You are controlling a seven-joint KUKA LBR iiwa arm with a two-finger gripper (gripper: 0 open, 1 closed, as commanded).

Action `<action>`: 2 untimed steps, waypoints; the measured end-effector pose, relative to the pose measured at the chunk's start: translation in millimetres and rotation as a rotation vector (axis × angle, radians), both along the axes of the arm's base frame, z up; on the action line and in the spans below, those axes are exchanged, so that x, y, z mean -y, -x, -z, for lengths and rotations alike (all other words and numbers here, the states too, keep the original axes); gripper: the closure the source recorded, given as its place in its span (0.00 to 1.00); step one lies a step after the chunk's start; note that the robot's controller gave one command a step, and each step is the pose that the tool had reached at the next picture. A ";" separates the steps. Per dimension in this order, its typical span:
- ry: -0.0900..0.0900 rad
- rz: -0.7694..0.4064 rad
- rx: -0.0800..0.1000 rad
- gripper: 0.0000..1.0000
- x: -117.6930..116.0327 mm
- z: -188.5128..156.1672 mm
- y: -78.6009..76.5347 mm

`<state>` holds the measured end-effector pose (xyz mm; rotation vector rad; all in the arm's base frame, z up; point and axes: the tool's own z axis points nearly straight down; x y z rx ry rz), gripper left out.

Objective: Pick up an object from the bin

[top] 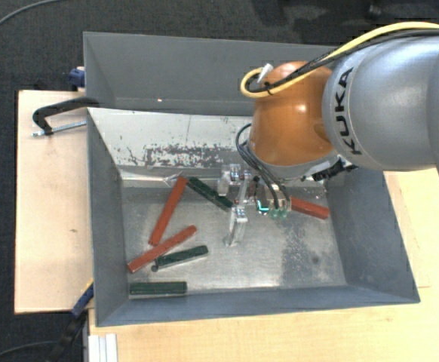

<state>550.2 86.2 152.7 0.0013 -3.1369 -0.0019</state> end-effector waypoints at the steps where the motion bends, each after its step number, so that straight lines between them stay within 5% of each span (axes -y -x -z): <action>1: -0.001 0.249 0.011 0.00 -6.3 81.9 -43.5; 2: -0.002 0.341 0.011 0.00 -19.0 50.3 -39.9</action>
Offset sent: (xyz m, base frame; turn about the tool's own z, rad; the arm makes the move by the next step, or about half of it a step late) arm 0.0418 0.0055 -0.0827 0.2488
